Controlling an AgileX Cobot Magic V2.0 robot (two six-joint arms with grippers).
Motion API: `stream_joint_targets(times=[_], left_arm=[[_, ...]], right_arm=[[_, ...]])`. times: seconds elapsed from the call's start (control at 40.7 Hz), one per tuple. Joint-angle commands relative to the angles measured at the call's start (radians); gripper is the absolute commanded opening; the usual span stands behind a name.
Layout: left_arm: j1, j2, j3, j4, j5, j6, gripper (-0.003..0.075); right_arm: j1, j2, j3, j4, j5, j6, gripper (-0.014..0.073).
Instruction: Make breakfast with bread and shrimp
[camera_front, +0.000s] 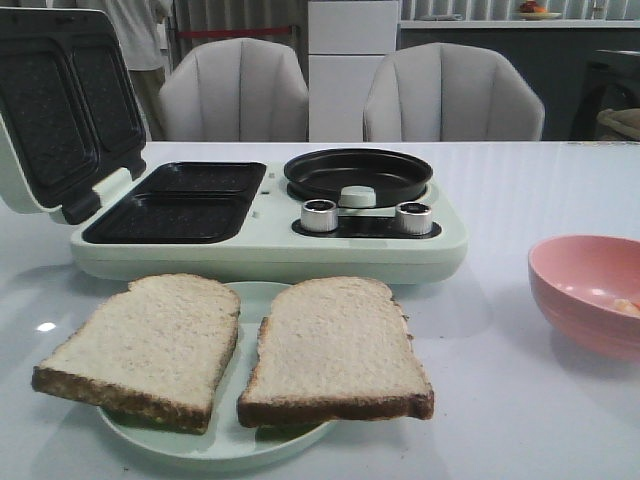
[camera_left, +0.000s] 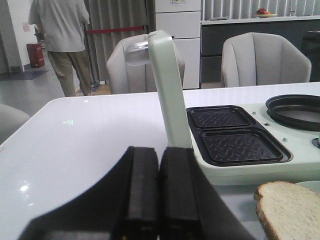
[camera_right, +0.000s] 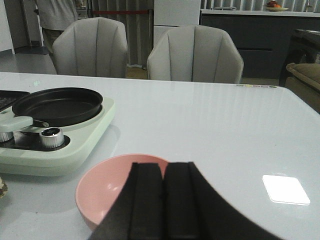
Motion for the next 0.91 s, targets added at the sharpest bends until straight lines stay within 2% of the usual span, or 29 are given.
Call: stream_joint_targets(times=[0.0,0.246,0.492,0.615,0.811,0.885], left_arm=[[0.002,-0.016,0.030,-0.001,-0.085,-0.002,0.0101],[0.002,-0.016,0.030,-0.001,-0.089,-0.002,0.0101],[0.002,-0.016,0.028,0.007,-0.158,-0.002,0.0101],[0.002,-0.016,0.017,0.007,-0.173,-0.002,0.0101],[0.002,-0.016,-0.136,0.007,-0.113,-0.002,0.0101],[0.002,-0.004,-0.228,0.007,-0.043,-0.002,0.0101]], right_arm=[[-0.006,-0.020,-0.018,-0.012,-0.090,-0.008,0.0034],[-0.006,-0.020,-0.018,-0.012,-0.090,-0.008,0.0034],[-0.006,-0.020,-0.018,-0.012,-0.093,-0.008,0.0034],[-0.007,-0.020,-0.027,-0.001,-0.140,-0.007,0.0034],[-0.007,-0.019,-0.188,0.018,-0.021,-0.007,0.0034],[-0.007,-0.010,-0.273,0.018,0.047,-0.007,0.0034]])
